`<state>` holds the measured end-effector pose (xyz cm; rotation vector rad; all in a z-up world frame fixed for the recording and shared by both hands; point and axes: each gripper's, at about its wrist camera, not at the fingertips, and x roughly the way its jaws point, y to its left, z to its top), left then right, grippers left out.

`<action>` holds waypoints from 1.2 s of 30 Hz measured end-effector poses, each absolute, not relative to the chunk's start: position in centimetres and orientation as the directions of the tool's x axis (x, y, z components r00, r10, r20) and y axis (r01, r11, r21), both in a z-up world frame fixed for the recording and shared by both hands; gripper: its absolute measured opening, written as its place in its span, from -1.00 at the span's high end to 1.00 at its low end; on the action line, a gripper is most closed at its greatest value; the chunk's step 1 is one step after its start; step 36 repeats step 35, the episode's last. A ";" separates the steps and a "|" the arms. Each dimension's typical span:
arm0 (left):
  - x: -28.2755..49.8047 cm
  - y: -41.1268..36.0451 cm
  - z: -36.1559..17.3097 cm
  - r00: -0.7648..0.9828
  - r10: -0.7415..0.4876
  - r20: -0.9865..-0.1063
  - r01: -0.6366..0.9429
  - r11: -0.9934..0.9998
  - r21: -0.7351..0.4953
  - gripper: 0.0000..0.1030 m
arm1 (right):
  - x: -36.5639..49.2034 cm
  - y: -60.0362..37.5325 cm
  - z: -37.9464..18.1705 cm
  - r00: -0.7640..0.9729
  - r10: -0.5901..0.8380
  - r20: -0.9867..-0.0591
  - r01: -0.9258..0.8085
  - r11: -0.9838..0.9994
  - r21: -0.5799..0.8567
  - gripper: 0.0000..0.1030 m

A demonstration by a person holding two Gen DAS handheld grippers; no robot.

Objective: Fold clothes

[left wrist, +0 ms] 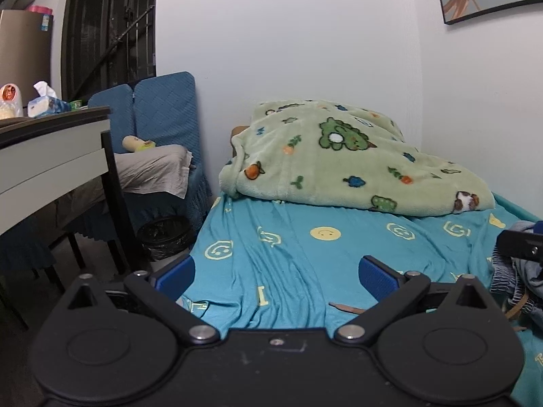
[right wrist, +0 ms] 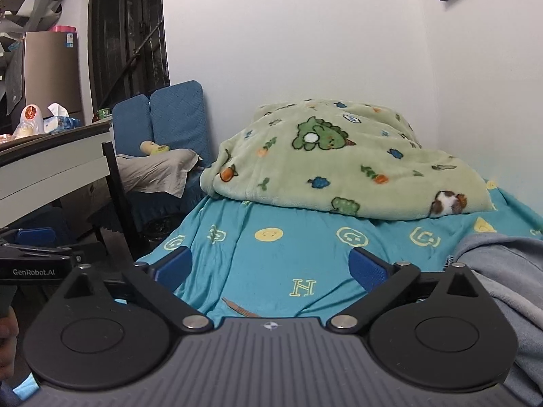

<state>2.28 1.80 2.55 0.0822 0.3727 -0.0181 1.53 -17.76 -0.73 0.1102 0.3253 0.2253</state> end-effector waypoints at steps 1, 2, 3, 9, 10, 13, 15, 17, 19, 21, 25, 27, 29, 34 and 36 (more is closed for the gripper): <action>2.3 1.8 2.5 0.932 -0.003 -0.363 0.032 0.997 0.076 -1.00 | 1.6 -17.7 -0.8 0.920 0.242 -0.307 -0.205 0.967 0.148 -1.00; 2.3 1.8 2.5 0.933 -0.003 -0.361 0.033 0.997 0.076 -1.00 | 1.7 -17.6 -0.8 0.919 0.241 -0.311 -0.205 0.968 0.144 -1.00; 2.3 1.8 2.5 0.933 -0.003 -0.361 0.032 0.997 0.076 -1.00 | 1.7 -17.5 -0.8 0.919 0.239 -0.315 -0.204 0.969 0.140 -1.00; 2.6 1.7 2.2 0.930 -0.009 -0.366 0.039 0.997 0.073 -1.00 | 1.9 -17.5 -1.2 0.917 0.221 -0.332 -0.185 0.973 0.136 -1.00; 2.6 1.8 2.1 0.930 -0.012 -0.367 0.041 0.997 0.070 -1.00 | 1.9 -17.5 -1.2 0.916 0.222 -0.334 -0.185 0.973 0.139 -1.00; 2.9 1.9 1.8 0.927 -0.017 -0.375 0.044 0.997 0.063 -1.00 | 2.1 -17.6 -1.4 0.914 0.211 -0.345 -0.175 0.975 0.135 -1.00; 3.0 1.8 1.7 0.924 -0.016 -0.381 0.044 0.997 0.065 -1.00 | 2.2 -17.5 -1.5 0.914 0.203 -0.352 -0.168 0.977 0.129 -1.00; 3.0 1.8 1.5 0.923 -0.015 -0.383 0.044 0.997 0.068 -1.00 | 2.2 -17.5 -1.6 0.913 0.198 -0.357 -0.162 0.978 0.128 -1.00; 3.0 1.8 1.5 0.923 -0.011 -0.384 0.041 0.997 0.071 -1.00 | 2.3 -17.6 -1.6 0.914 0.187 -0.361 -0.151 0.980 0.126 -1.00; 3.0 1.8 1.4 0.922 -0.010 -0.387 0.040 0.997 0.070 -1.00 | 2.3 -17.6 -1.6 0.914 0.185 -0.362 -0.147 0.981 0.129 -1.00; 3.1 1.8 1.3 0.918 -0.010 -0.397 0.041 0.997 0.070 -1.00 | 2.2 -17.4 -1.6 0.917 0.172 -0.359 -0.140 0.984 0.114 -1.00; 3.2 1.7 1.1 0.915 -0.012 -0.404 0.043 0.997 0.069 -1.00 | 2.1 -17.2 -1.7 0.919 0.165 -0.357 -0.138 0.985 0.100 -1.00; 3.2 1.6 1.1 0.913 -0.013 -0.408 0.045 0.997 0.068 -1.00 | 2.1 -17.1 -1.7 0.919 0.169 -0.357 -0.144 0.985 0.096 -1.00; 3.1 1.4 1.0 0.913 -0.001 -0.407 0.039 0.996 0.083 -1.00 | 2.1 -17.1 -1.7 0.919 0.171 -0.355 -0.146 0.985 0.095 -1.00; 3.1 1.3 1.0 0.913 -0.001 -0.408 0.040 0.995 0.087 -1.00 | 2.1 -17.1 -1.7 0.920 0.170 -0.354 -0.145 0.985 0.096 -1.00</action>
